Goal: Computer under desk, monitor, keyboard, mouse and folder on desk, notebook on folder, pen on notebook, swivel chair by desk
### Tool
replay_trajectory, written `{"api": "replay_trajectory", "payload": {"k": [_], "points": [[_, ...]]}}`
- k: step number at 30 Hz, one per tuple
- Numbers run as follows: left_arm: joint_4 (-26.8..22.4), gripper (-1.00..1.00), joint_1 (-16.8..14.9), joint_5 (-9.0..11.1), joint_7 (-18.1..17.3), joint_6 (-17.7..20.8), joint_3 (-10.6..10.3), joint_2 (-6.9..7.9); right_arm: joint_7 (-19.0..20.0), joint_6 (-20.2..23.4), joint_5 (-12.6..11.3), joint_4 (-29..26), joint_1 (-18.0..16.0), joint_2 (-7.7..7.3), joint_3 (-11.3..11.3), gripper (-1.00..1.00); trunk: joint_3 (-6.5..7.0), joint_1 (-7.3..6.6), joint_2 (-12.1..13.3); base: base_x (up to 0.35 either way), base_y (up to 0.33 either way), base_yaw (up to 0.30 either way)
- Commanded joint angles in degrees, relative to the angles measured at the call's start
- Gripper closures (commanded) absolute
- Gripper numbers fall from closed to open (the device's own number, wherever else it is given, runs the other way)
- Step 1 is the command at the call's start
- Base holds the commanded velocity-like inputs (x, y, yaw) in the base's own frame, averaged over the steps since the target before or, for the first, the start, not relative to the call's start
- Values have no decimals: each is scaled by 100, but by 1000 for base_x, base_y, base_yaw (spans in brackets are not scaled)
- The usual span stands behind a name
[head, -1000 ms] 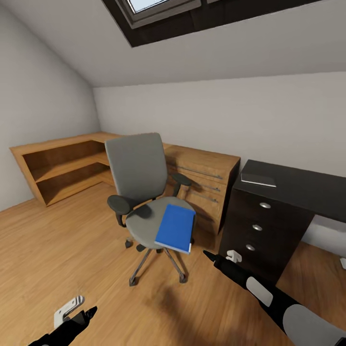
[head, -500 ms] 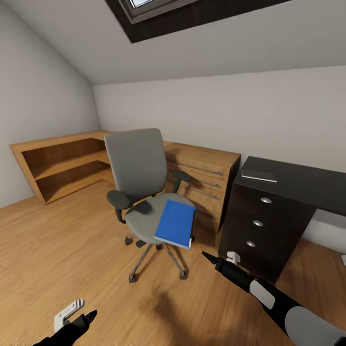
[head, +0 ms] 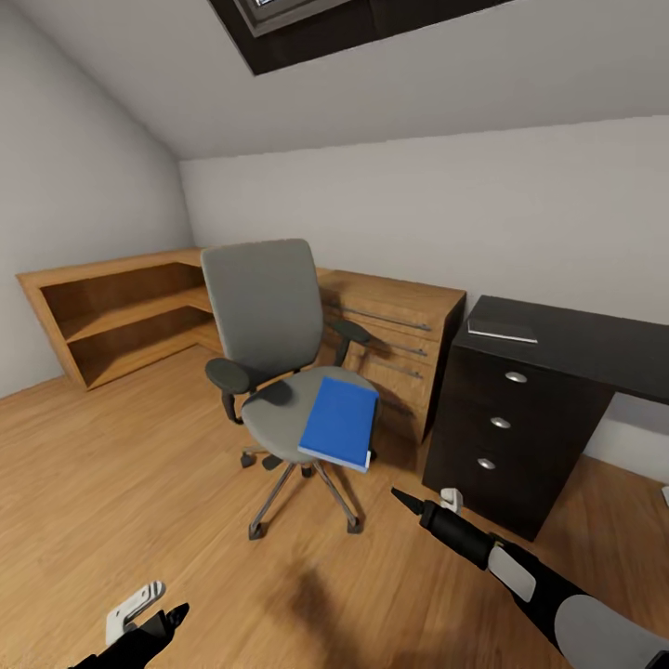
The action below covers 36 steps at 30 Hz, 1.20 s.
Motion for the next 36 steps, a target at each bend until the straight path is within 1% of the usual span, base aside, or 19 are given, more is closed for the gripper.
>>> {"api": "replay_trajectory", "payload": {"k": [1,5,6,11,14,20,34,36], "points": [[-10,-100,-1,61,45,24,-1,0,210,53,-60,20,-4,-25,23,-100,-24,22,-44,0,0,0],[-9,-100,-2,61,45,24,-1,0,607,61,-66,101,-4,-87,21,-100,-95,110,-204,0,0,0],[-9,-100,-2,61,45,24,-2,0,775,64,-72,142,-4,-129,19,-100,-113,132,-245,0,0,0],[-9,-100,-1,62,45,24,-2,0,1080,77,-92,201,-4,-265,16,-100,-203,241,-445,0,0,0],[-5,-100,-1,62,45,24,-2,0,1179,85,-100,215,-4,-320,11,-100,-257,307,-565,0,0,0],[-2,-100,-2,64,45,24,-2,0,1287,105,-110,226,-4,-371,6,-100,-365,439,-806,0,0,0],[45,-100,-1,67,45,24,-2,0,1627,138,-114,229,-4,-391,5,-100,-616,747,-1368,0,0,0],[60,-100,-1,65,45,24,-2,0,1682,139,-117,229,-4,-411,5,-100,-660,752,-1370,0,0,0]]}}
